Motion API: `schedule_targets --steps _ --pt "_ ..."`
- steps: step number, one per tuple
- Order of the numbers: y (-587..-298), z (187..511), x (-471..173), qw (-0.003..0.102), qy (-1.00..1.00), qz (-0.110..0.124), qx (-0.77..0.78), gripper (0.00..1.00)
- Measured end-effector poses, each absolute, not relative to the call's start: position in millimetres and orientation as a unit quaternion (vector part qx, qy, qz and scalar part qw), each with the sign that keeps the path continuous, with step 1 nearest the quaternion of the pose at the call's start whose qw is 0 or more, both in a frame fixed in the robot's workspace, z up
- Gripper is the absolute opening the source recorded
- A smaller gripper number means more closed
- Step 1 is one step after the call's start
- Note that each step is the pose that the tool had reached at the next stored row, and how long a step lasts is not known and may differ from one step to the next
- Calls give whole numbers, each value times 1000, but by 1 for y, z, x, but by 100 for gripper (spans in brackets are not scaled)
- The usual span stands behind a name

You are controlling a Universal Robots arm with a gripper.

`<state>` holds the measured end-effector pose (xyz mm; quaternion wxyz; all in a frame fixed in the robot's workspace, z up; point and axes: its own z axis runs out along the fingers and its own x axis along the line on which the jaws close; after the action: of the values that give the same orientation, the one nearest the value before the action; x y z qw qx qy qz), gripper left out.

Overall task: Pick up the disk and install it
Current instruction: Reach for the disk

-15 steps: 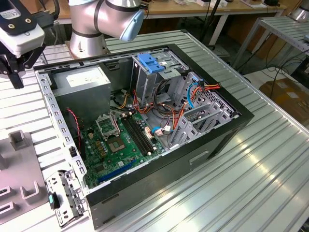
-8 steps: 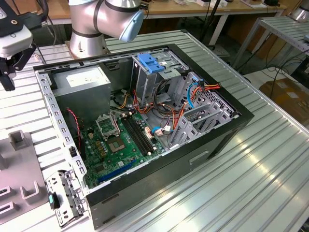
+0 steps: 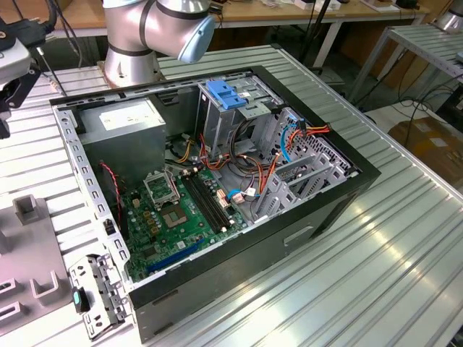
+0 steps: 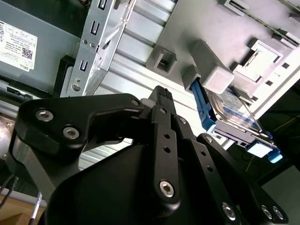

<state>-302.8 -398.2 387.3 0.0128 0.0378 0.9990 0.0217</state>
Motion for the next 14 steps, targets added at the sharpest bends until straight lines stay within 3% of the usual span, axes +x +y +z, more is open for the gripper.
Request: schedule_targets --steps 14 --pt "-398 386 -327 13 999 22 38 11"
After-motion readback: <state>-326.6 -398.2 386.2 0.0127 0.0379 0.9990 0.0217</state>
